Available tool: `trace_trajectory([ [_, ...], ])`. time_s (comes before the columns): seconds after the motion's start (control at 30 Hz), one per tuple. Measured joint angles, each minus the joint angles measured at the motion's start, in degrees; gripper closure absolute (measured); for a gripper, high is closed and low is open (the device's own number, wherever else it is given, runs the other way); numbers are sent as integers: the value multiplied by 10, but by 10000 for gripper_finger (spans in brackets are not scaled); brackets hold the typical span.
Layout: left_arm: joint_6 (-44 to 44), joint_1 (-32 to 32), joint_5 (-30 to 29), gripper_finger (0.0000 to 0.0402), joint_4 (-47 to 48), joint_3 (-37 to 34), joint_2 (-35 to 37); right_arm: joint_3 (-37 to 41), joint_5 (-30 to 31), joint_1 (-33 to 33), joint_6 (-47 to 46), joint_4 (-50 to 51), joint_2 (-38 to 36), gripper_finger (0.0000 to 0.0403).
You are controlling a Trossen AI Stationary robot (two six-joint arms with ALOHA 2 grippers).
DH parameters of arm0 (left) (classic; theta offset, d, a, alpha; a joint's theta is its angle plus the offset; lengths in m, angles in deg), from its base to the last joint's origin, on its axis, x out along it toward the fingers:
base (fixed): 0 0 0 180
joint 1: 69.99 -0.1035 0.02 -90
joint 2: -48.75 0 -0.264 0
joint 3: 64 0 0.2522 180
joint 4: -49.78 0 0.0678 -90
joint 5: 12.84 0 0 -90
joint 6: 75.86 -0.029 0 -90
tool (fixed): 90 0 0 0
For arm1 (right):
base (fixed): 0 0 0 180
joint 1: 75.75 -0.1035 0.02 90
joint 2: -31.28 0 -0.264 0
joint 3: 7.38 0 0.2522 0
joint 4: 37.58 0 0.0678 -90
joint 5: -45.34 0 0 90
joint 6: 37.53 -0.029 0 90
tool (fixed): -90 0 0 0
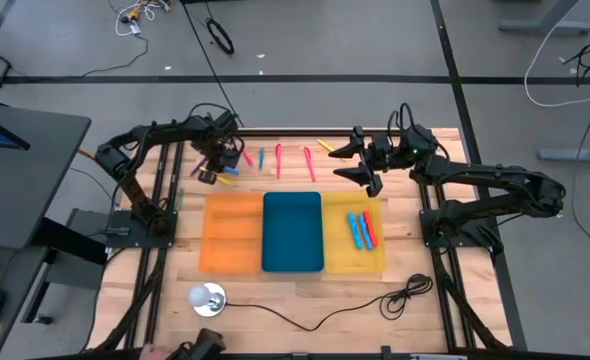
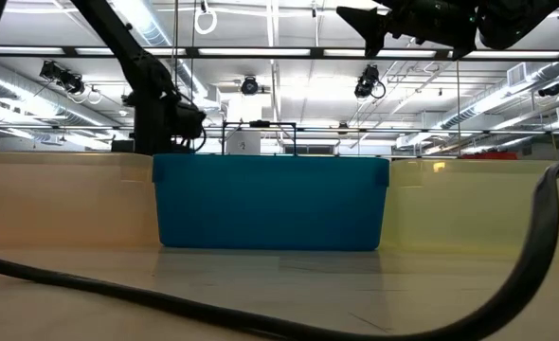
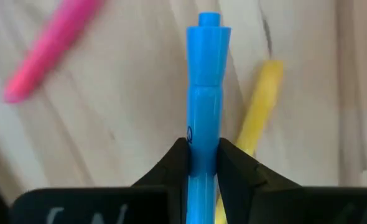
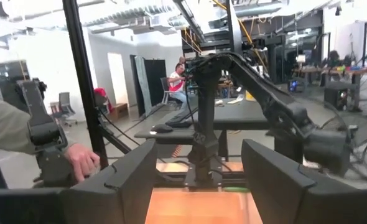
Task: Pick & Place Markers
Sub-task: Put the blue marker into the yellow bin
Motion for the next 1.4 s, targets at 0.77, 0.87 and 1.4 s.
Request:
trace_trajectory([
  [0.77,182,97,59,341,-18,36,229,0,-9,0,-158,2,0,168],
  [0.87,196,127,42,341,-37,36,257,0,-9,0,-198,2,0,168],
  [1.4,210,262,-45,341,-237,37,327,-122,-7,-15,-239,165,1,168],
])
